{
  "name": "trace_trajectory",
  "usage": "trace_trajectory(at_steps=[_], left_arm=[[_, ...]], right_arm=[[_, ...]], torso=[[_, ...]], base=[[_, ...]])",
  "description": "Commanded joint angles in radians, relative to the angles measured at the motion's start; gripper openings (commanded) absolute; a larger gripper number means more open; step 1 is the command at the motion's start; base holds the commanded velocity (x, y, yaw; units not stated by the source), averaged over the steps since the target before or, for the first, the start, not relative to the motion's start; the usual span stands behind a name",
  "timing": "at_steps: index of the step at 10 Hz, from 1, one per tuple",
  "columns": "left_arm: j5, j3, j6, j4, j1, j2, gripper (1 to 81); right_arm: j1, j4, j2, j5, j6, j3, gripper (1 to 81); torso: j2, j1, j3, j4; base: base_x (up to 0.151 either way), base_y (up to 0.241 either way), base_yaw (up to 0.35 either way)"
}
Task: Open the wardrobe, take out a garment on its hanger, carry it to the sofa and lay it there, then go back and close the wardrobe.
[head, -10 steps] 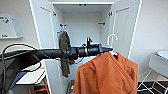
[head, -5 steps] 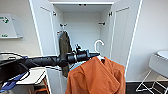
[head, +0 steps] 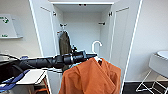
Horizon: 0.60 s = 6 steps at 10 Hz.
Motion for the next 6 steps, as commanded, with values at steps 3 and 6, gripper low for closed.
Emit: trace_trajectory(at_steps=[3,6], left_arm=[[-0.107,0.008,-0.004,-0.003,-0.174,0.0,1.0],[-0.127,0.007,-0.001,-0.002,-0.164,0.0,1.0]], right_arm=[[0.046,-0.006,0.002,-0.03,0.001,0.005,81.1],[0.045,-0.006,0.001,-0.031,0.001,0.005,81.1]], torso=[[0.0,0.0,0.0,0.0],[0.0,0.0,0.0,0.0]], base=[[0.0,0.0,0.0],[0.0,0.0,0.0]])
